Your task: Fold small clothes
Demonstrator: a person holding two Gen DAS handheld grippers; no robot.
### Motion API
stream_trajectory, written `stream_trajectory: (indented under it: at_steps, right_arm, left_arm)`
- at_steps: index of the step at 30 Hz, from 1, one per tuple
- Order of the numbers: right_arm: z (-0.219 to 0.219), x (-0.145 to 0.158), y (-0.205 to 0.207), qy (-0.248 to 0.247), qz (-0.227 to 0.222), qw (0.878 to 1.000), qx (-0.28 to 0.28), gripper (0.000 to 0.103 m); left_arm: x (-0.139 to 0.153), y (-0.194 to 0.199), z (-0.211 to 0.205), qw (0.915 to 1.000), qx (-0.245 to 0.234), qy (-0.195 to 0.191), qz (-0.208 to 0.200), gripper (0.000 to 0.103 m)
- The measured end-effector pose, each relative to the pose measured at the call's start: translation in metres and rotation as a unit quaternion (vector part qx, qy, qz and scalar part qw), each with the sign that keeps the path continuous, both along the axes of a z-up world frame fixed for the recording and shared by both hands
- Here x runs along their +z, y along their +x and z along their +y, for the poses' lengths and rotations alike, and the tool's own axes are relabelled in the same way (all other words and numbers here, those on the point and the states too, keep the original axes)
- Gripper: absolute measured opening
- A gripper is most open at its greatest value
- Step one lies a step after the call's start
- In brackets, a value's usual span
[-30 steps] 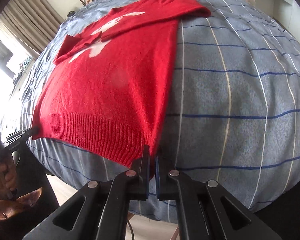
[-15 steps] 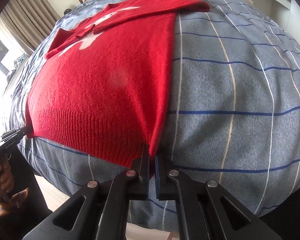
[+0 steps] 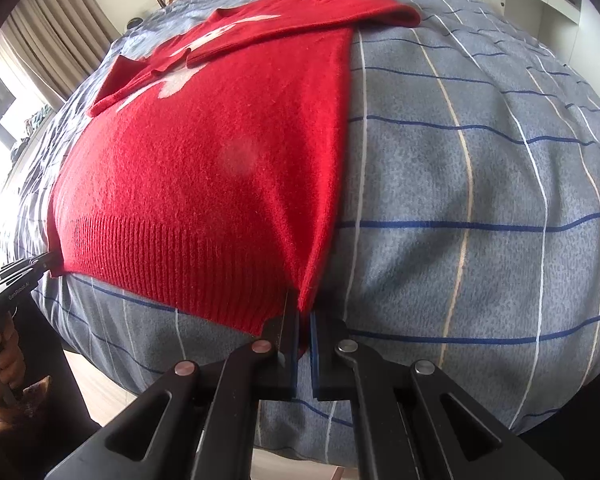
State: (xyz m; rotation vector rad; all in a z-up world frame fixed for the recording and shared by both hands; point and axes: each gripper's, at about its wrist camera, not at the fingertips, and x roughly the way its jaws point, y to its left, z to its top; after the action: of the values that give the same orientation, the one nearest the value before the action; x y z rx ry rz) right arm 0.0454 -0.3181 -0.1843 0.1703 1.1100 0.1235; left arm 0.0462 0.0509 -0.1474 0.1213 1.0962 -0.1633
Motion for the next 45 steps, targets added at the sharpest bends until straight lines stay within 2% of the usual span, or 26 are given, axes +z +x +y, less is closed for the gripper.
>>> stream_trajectory:
  at_steps: [21,27,28,30,32,34,37,39,41,43,45]
  right_arm:
    - [0.001,-0.001,0.001,-0.006,-0.001,1.0,0.0,0.004]
    - [0.001,0.0,0.0,-0.008,-0.001,1.0,0.004,0.003]
    - [0.001,0.001,0.0,-0.005,0.004,1.0,0.007,0.007]
    - [-0.003,0.004,-0.004,-0.002,0.028,1.0,0.01,0.017]
    - [-0.008,0.01,-0.01,-0.011,0.055,0.998,0.013,0.036]
    - [-0.014,0.025,-0.013,-0.049,0.059,0.997,0.02,0.041]
    - [-0.018,0.07,0.002,-0.135,0.009,0.99,0.033,0.047]
    - [-0.008,0.102,0.024,-0.165,-0.042,0.984,0.056,0.056]
    - [0.013,0.125,0.052,-0.179,-0.088,0.975,0.097,0.065]
    - [0.047,0.132,0.085,-0.186,-0.124,0.961,0.164,0.07]
    - [0.079,0.121,0.119,-0.177,-0.141,0.948,0.225,0.071]
  left_arm:
    - [-0.001,-0.001,-0.002,0.9999,0.0,0.013,-0.004,0.003]
    - [0.0,-0.004,-0.007,0.9994,-0.007,0.031,-0.01,0.006]
    - [0.001,-0.006,-0.009,0.9992,-0.008,0.037,-0.01,0.007]
    - [0.004,-0.013,-0.011,0.9987,-0.011,0.049,-0.005,0.021]
    - [0.008,-0.021,-0.01,0.9983,-0.014,0.056,0.003,0.035]
    - [0.012,-0.031,-0.003,0.9983,-0.015,0.056,0.01,0.039]
    - [0.031,-0.034,0.016,0.9984,0.012,0.053,-0.016,0.043]
    - [0.05,-0.027,0.033,0.9968,0.051,0.037,-0.048,0.054]
    - [0.067,-0.013,0.052,0.9912,0.1,0.013,-0.086,0.063]
    - [0.075,0.001,0.068,0.982,0.148,-0.004,-0.118,0.066]
    - [0.075,0.013,0.082,0.9721,0.192,-0.013,-0.134,0.067]
